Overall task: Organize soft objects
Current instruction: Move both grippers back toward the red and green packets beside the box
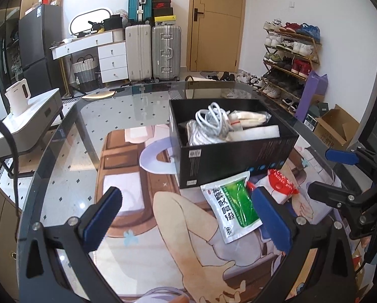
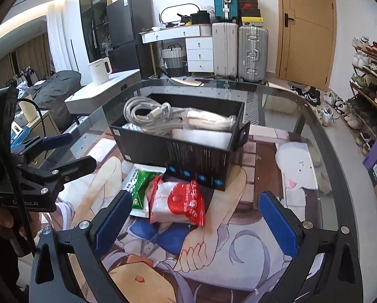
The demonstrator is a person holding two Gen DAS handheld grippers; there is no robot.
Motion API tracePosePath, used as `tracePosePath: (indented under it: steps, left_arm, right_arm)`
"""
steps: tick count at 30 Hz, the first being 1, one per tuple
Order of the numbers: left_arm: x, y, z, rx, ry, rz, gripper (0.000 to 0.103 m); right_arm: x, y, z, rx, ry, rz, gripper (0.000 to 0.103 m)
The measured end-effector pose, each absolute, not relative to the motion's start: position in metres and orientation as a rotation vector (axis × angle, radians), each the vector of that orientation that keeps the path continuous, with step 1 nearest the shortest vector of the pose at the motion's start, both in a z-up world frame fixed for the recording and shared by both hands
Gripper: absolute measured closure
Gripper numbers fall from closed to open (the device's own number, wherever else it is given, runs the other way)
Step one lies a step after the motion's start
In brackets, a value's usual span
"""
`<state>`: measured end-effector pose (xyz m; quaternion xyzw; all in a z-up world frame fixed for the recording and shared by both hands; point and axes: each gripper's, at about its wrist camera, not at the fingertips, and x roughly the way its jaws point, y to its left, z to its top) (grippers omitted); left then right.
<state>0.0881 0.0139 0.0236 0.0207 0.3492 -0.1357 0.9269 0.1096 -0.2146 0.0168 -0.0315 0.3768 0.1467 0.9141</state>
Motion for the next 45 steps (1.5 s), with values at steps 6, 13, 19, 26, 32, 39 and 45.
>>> tracePosePath:
  steps: [6, 13, 19, 26, 32, 39, 45]
  left_arm:
    - [0.09, 0.01, 0.016, 0.055, 0.731, -0.277, 0.0]
    - [0.094, 0.005, 0.009, 0.064, 0.749, -0.283, 0.0]
    - [0.099, 0.003, 0.003, 0.065, 0.768, -0.277, 0.0]
    - [0.103, 0.003, -0.002, 0.073, 0.778, -0.272, 0.0]
    - [0.107, 0.004, -0.004, 0.068, 0.784, -0.262, 0.0]
    - [0.11, 0.005, -0.008, 0.072, 0.795, -0.26, 0.0]
    - [0.111, 0.004, -0.009, 0.069, 0.801, -0.266, 0.0]
  right_arm:
    - [0.115, -0.217, 0.006, -0.051, 0.8, 0.3, 0.001]
    - [0.122, -0.21, -0.004, -0.063, 0.825, 0.307, 0.001]
    - [0.132, -0.205, -0.015, -0.082, 0.861, 0.303, 0.001]
    - [0.146, -0.194, -0.026, -0.116, 0.889, 0.304, 0.001]
    - [0.156, -0.19, -0.033, -0.118, 0.904, 0.3, 0.001]
    - [0.16, -0.187, -0.04, -0.131, 0.924, 0.294, 0.001]
    - [0.164, -0.198, -0.036, -0.107, 0.924, 0.276, 0.001]
